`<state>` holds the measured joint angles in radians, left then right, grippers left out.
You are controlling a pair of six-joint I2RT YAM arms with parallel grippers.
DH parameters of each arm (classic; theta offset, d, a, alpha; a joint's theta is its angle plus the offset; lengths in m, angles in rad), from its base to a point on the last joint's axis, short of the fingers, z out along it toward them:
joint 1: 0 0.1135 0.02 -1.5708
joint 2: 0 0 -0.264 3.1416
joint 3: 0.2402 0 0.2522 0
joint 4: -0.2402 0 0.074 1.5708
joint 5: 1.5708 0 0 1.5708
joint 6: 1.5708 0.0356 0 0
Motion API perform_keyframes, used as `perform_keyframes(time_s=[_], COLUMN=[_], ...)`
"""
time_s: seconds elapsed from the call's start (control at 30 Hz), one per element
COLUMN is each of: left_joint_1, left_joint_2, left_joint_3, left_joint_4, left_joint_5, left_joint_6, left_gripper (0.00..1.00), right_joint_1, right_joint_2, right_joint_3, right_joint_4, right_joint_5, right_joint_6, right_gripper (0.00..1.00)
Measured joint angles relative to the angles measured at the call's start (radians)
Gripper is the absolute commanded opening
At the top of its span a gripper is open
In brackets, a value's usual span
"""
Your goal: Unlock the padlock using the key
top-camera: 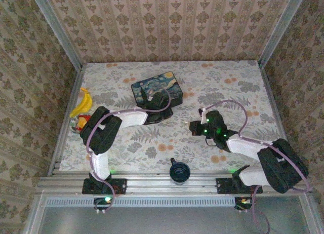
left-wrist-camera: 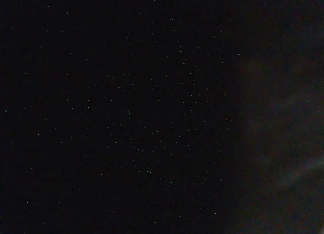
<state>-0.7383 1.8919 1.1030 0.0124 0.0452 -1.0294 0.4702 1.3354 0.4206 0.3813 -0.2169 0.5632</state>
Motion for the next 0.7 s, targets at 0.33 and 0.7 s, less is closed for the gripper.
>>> perform_keyframes(time_s=[0.33,0.7], left_joint_1=[0.002,-0.002], left_joint_2=[0.009,0.013], left_joint_3=[0.003,0.003], left_joint_4=[0.040,0.048], left_joint_5=[0.020,0.038], left_joint_6=[-0.058,-0.085], left_gripper=[0.00,0.00], right_joint_1=[0.127,0.177], right_joint_2=[0.198,0.347], right_joint_3=[0.004,0.006], right_joint_4=[0.195,0.436], right_joint_5=[0.090,0.239], right_joint_6=[0.013,0.024], right_gripper=[0.00,0.00])
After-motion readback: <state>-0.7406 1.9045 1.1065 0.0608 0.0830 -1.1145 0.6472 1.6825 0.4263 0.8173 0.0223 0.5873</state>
